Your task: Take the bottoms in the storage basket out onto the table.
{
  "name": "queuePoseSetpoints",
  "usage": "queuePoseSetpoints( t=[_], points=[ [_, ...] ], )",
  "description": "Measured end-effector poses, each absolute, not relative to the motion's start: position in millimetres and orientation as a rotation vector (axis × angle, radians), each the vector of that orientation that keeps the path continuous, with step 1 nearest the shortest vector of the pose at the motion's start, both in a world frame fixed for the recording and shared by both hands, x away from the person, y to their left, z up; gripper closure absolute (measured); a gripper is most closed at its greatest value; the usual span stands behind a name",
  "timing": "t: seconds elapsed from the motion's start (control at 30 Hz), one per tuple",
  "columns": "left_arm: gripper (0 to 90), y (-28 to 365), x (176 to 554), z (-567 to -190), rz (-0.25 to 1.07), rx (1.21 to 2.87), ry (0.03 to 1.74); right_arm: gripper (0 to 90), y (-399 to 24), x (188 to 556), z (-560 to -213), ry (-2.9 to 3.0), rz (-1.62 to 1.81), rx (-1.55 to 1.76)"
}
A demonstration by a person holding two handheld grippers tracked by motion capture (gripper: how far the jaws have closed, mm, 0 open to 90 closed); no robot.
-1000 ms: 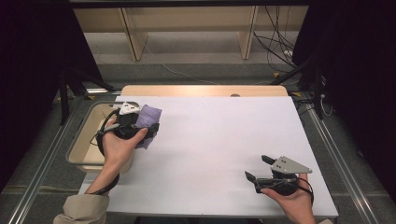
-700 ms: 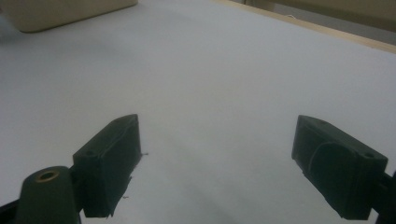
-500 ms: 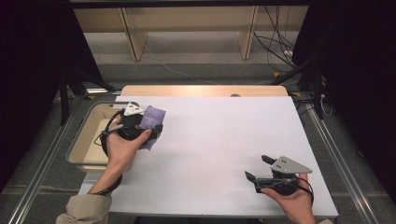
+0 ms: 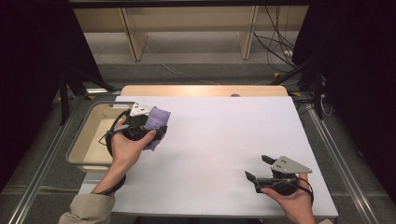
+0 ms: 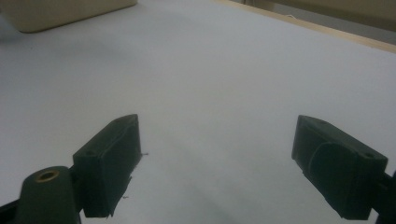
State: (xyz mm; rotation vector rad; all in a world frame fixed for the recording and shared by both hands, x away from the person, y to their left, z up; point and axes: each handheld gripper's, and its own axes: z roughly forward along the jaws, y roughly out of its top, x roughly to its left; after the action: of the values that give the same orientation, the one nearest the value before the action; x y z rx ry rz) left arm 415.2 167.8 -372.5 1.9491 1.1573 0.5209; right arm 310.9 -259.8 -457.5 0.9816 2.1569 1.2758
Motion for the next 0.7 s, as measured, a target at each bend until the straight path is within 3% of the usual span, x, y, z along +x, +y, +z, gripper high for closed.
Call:
queuePoseSetpoints(
  t=[0.7],
  points=[
    [32.9, 150.0, 415.8, -376.5, 0.513, 1.975, 1.123, 16.3, -259.4, 311.2, -458.1, 2.159, 1.278, 0.984]
  ],
)
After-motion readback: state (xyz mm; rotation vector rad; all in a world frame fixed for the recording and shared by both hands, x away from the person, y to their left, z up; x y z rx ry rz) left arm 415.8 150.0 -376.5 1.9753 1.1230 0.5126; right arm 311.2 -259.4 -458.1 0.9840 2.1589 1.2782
